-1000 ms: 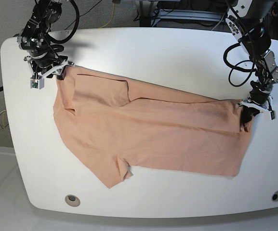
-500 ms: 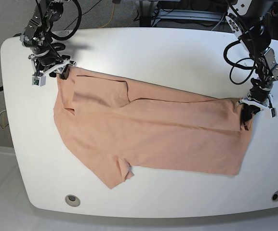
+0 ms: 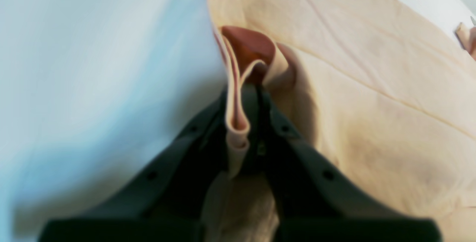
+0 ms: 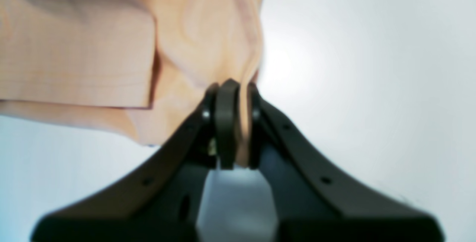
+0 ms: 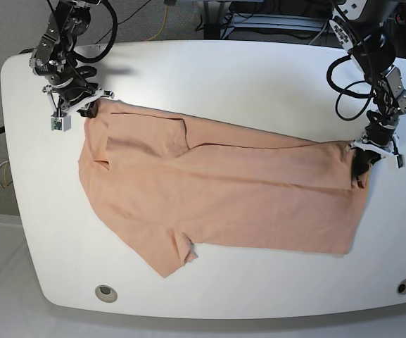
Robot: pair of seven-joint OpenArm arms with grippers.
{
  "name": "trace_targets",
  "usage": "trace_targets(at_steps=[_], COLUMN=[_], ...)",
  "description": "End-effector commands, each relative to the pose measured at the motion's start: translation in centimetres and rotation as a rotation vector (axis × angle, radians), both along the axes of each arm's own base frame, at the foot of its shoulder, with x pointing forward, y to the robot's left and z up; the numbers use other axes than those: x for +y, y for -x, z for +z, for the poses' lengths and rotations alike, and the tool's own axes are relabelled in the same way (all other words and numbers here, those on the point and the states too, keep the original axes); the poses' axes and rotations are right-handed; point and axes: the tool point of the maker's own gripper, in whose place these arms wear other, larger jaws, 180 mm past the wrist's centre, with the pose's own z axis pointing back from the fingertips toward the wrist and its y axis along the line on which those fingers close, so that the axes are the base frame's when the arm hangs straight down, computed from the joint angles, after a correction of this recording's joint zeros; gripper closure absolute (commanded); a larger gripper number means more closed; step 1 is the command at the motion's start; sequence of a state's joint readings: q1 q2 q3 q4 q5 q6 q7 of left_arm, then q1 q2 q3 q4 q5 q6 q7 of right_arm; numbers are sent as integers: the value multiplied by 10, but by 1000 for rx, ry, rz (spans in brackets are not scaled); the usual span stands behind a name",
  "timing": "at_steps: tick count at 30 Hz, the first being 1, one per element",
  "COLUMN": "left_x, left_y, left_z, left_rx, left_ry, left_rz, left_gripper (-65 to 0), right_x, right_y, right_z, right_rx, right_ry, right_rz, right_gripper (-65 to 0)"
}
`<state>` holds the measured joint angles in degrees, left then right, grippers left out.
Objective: Fold the T-shirt properly
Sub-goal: 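Pull the right gripper with the shoulder back toward the robot, then drag both grippers back, pulling the shirt's shoulder edge toward the robot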
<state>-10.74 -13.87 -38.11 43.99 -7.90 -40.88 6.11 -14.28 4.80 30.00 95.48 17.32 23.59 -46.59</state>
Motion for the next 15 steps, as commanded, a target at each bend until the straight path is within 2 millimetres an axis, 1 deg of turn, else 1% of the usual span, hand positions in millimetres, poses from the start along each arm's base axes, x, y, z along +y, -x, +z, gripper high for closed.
trace_targets(at_steps=[1, 4, 9, 13, 15], left_x=[2, 5, 10, 0, -4], left_y=[13, 25, 36, 44, 47], left_z=[-18, -21, -13, -13, -12], left_rx=[118, 135, 138, 152, 157], left_ry=[-39, -55, -117, -135, -147], left_rz=[-32, -35, -52, -73, -83], left_gripper=[-12, -12, -12, -12, -12], right_x=[-1, 0, 1, 0, -4], right_y=[0, -7, -11, -14, -15], right_z=[1, 4, 6, 8, 9], right_rx=[13, -2, -11, -17, -18], right_ry=[12, 11, 10, 13, 23], right_rz=[12, 15, 18, 18, 21], right_gripper=[0, 0, 0, 0, 0])
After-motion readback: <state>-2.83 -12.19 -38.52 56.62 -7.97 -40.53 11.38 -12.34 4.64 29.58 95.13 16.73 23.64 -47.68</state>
